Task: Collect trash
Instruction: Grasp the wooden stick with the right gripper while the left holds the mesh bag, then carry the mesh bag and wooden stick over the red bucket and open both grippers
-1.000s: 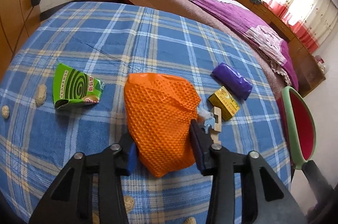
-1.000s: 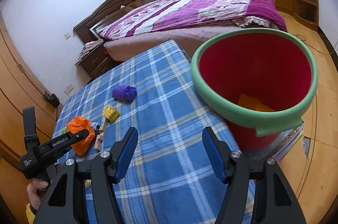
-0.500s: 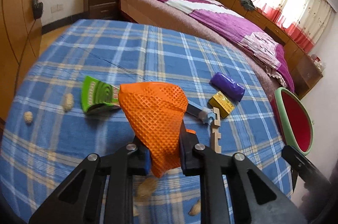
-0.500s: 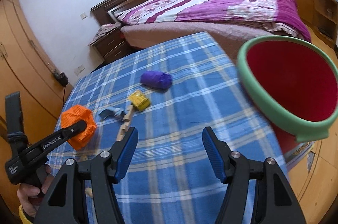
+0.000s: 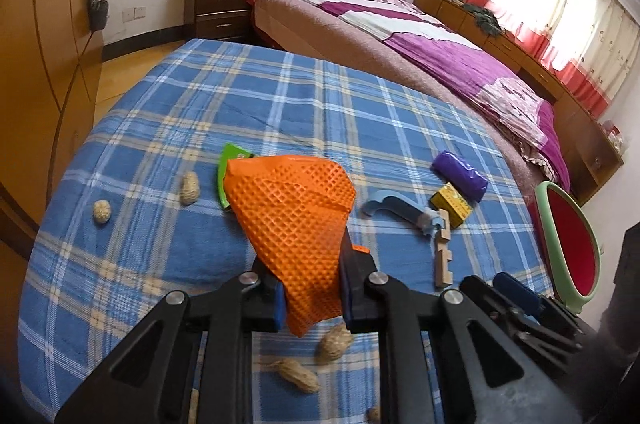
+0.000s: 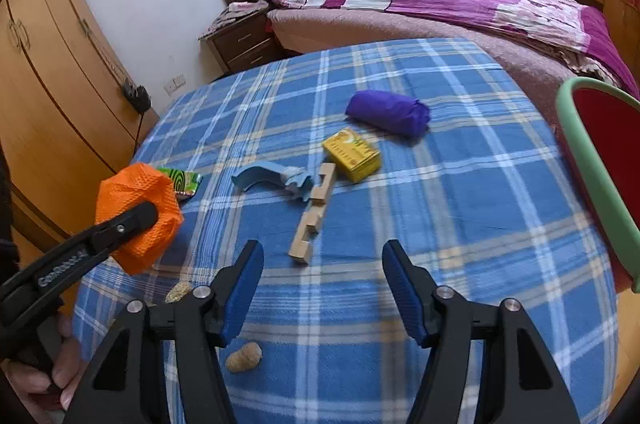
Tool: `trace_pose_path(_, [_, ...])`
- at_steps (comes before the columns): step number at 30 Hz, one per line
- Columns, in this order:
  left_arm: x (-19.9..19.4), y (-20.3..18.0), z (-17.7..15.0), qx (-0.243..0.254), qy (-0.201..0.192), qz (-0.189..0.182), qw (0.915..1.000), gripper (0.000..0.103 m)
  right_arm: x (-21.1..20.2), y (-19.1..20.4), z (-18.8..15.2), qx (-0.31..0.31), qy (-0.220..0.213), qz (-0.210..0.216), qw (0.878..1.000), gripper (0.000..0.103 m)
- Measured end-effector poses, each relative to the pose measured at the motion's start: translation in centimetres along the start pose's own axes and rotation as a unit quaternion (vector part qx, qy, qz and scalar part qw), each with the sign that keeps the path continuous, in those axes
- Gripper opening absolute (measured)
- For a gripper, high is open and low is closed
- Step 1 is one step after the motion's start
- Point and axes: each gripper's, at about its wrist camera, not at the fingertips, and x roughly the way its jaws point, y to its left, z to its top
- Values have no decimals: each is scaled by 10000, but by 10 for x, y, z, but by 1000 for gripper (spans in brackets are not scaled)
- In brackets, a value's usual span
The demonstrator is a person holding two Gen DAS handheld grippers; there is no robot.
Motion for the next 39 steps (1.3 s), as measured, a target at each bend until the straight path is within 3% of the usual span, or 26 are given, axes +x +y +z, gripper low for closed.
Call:
trace_pose_path(8, [1, 6, -4, -72, 9, 47, 10000, 20, 25, 14, 5, -231, 100, -178, 9995, 50])
trace_pose_path(14, [1, 7, -4, -64, 19, 46, 10000, 20, 28, 18, 5, -413, 21, -473, 9980, 34])
trace_pose_path(19, [3, 3, -7, -3, 52, 32, 10000, 20, 28, 13, 7, -463, 12, -630, 9969, 13])
trace_pose_path(28, [-1, -7, -8, 117, 41, -20, 9999, 20, 13, -4, -2, -229, 36, -440, 9988, 13])
trace_pose_path(39, [-6, -29, -10, 336, 50, -156, 9993, 20, -33, -32, -15, 45, -281, -492, 9984, 13])
